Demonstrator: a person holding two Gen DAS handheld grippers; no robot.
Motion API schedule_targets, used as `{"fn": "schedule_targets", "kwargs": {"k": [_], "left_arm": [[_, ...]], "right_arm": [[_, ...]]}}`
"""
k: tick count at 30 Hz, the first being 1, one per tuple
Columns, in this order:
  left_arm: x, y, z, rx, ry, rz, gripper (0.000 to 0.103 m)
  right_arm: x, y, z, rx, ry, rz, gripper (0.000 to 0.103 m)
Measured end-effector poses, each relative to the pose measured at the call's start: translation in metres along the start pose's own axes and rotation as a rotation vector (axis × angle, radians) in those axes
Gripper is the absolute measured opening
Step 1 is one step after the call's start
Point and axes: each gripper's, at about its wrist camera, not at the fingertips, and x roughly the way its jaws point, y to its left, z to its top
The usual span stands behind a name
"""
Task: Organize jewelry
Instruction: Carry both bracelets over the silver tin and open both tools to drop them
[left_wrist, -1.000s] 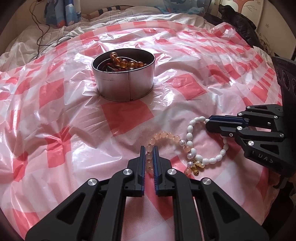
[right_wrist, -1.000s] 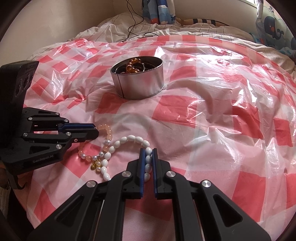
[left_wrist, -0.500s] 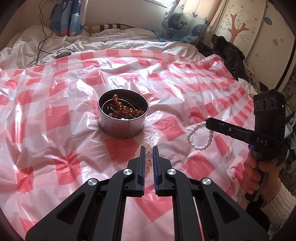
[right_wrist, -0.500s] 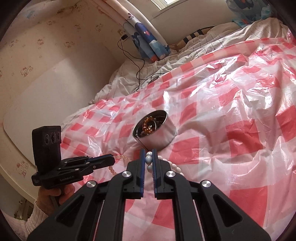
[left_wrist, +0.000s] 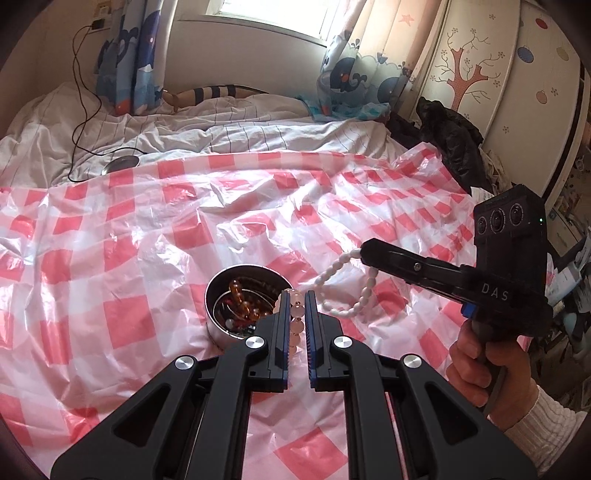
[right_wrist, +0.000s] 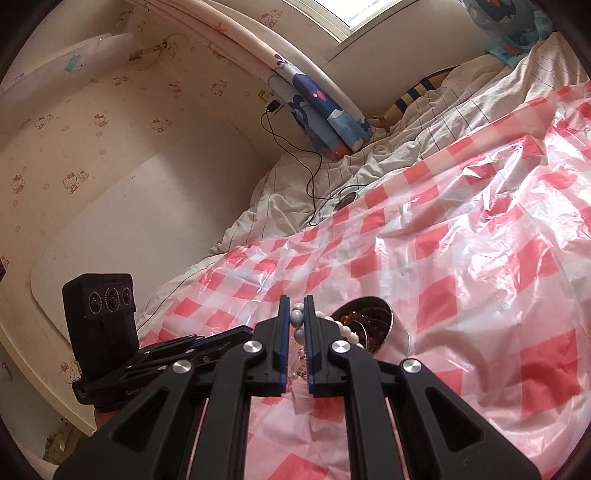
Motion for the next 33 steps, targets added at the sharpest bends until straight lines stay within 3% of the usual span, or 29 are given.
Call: {"fn": "schedule_targets", "kwargs": {"k": [6,17,26,33], "left_arm": [[0.014,0.013,0.009,-0.042,-0.010,-0.011,0.007],[0.047,0.027,0.016,-0.115,-0.012,-0.075,0.007],[0.093,0.052,-0.009,-0.140,0.125,0.060,0.007],[0.081,0.068,-0.008,-0.185,0.107,0.068,0.011]], "right_arm": [[0.028,0.002,0.011,-0.026,0.035,0.010,0.008],[0.044,-0.007,0.013,-0.071,0.043,-0.066,0.008],[0.069,-0.023,-0.005,-0.079,0.111,-0.135,0.008],[0.087,-0.026,-0.017,-0.094,0.168,-0.145,0.008]]}}
